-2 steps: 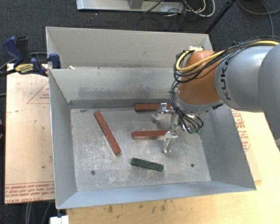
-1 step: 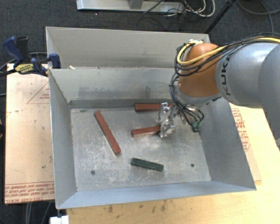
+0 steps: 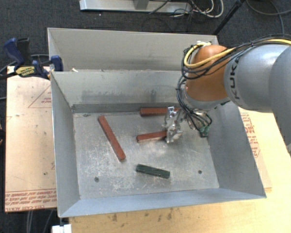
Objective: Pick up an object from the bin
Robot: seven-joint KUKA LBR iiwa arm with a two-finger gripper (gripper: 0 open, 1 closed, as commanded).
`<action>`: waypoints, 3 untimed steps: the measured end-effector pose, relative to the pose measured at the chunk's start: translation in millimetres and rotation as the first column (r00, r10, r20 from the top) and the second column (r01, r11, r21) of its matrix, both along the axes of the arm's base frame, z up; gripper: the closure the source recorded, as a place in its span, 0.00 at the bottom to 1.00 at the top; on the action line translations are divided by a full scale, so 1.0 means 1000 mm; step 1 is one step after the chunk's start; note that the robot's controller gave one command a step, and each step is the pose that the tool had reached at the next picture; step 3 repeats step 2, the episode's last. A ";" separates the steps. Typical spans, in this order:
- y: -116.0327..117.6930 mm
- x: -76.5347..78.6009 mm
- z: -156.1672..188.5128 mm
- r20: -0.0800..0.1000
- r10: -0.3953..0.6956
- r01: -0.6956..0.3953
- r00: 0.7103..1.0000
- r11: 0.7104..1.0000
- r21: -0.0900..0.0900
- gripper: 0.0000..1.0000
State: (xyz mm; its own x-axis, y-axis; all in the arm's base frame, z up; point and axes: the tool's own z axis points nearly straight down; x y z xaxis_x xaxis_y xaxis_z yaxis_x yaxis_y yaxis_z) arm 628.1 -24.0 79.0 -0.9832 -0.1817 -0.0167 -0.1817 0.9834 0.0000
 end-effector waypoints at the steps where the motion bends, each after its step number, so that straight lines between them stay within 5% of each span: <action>1: 0.000 0.000 0.001 -0.001 0.000 0.000 1.000 1.000 0.000 1.00; 3: 0.000 -0.002 0.005 -0.010 0.001 -0.001 1.000 1.000 -0.001 1.00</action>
Offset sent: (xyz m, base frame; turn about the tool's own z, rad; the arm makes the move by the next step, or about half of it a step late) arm -0.0001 -0.0001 0.0762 0.0000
